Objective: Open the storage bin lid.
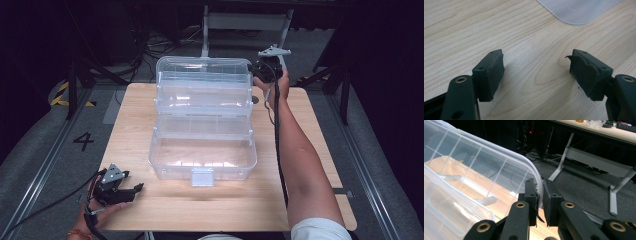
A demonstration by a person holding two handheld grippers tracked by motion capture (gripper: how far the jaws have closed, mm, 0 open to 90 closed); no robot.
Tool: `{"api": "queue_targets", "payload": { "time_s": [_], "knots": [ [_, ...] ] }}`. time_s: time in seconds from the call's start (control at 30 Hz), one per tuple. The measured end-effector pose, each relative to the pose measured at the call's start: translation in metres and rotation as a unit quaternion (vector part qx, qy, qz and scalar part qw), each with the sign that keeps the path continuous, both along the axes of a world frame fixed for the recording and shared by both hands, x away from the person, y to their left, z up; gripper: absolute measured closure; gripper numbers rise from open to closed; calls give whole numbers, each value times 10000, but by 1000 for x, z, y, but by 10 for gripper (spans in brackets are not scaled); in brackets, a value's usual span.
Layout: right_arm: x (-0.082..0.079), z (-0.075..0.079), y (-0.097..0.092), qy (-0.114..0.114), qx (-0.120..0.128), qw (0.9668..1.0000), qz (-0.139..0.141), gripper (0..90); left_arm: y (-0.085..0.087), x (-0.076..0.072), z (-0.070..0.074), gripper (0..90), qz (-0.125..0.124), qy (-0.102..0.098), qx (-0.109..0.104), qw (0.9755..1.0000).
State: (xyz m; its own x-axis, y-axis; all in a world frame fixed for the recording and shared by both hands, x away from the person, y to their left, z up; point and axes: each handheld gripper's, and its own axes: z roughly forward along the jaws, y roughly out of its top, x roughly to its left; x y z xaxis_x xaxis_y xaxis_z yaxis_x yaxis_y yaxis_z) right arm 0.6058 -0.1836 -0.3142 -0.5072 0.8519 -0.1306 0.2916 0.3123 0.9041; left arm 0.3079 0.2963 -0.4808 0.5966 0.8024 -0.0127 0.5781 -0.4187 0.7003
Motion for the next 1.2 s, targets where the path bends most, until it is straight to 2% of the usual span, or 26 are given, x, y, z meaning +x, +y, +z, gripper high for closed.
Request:
{"api": "queue_targets", "payload": {
  "time_s": [0.27,0.67,0.77,1.0,1.2],
  "knots": [
    [9,-9,2,67,-98,9999,-68,833,0,0,0,275,-4,-6,-10,10000],
    [24,-22,6,299,-200,9992,-167,838,-1,0,0,274,2,1,-41,10000],
    [26,-25,8,287,-306,9989,-188,839,-1,0,0,274,-1,4,-33,10000],
    [30,-31,8,371,-319,9986,-219,840,-1,0,-1,274,1,-9,-40,10000],
    [34,-35,11,442,-432,9978,-259,843,0,0,0,274,-23,32,1,10000]
  ]
}}
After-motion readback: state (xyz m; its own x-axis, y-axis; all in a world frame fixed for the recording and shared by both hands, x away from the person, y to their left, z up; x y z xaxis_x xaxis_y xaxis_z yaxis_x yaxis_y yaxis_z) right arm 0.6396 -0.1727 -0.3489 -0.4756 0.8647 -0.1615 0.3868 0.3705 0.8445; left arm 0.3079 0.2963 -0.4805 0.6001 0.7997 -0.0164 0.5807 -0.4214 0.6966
